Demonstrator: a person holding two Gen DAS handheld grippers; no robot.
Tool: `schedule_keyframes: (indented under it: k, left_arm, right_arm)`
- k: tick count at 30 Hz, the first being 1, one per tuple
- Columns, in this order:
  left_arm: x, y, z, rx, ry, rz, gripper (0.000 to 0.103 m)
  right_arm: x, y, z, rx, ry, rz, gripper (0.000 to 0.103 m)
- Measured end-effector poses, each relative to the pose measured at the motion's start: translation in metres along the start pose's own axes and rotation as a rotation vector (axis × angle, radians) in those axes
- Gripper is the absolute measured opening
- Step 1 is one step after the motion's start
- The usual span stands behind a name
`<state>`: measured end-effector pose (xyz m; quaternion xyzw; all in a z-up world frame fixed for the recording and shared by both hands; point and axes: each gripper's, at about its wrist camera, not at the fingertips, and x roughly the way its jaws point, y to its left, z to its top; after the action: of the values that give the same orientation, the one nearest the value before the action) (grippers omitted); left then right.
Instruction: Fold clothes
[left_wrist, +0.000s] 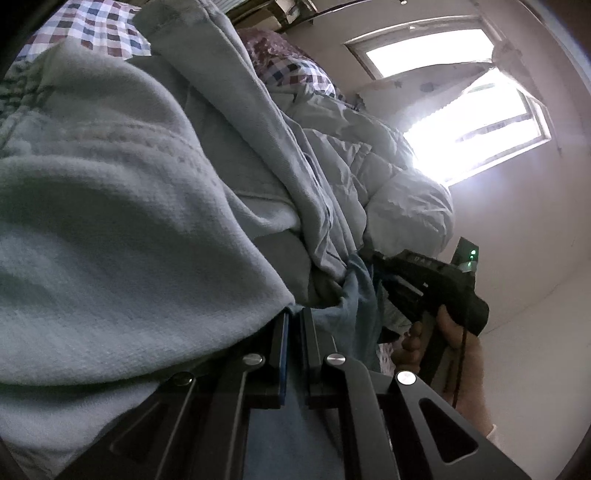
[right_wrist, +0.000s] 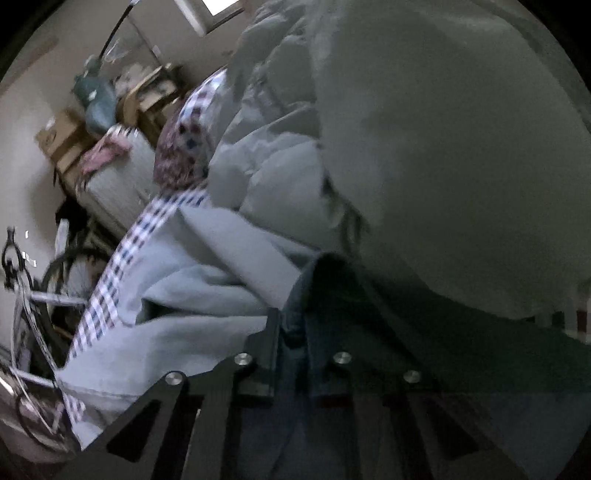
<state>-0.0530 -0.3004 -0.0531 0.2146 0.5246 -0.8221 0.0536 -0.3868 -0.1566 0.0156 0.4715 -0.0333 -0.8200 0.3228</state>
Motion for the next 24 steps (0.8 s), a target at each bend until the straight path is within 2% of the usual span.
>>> schedule_keyframes:
  k: [5, 11, 14, 17, 18, 21, 24]
  left_arm:
    - [-0.002, -0.001, 0.002, 0.010, -0.012, -0.003, 0.004]
    - [-0.003, 0.001, 0.003, 0.018, -0.009, 0.010, 0.004]
    - [-0.002, 0.006, 0.005, 0.009, 0.003, 0.019, 0.004]
    - [-0.002, 0.008, 0.005, 0.000, 0.008, 0.020, 0.004]
    - [-0.002, 0.008, 0.005, 0.004, 0.008, 0.021, 0.004]
    - [-0.002, 0.007, 0.005, 0.004, 0.009, 0.020, 0.004]
    - [0.000, 0.006, 0.006, 0.002, 0.008, 0.019, 0.004]
  right_arm:
    - [0.000, 0.017, 0.021, -0.010, -0.021, -0.002, 0.008]
    - [0.028, 0.019, 0.040, 0.059, 0.037, -0.064, 0.008]
    - [0.046, 0.012, 0.043, 0.126, 0.127, -0.066, 0.017]
    - [0.034, 0.013, 0.041, 0.077, 0.111, -0.046, 0.032]
    - [0.027, 0.013, 0.040, 0.064, 0.097, -0.047, 0.040]
    - [0.007, 0.006, 0.038, 0.050, 0.060, -0.082, 0.048]
    - [0.006, 0.000, 0.032, 0.048, 0.096, -0.094, 0.048]
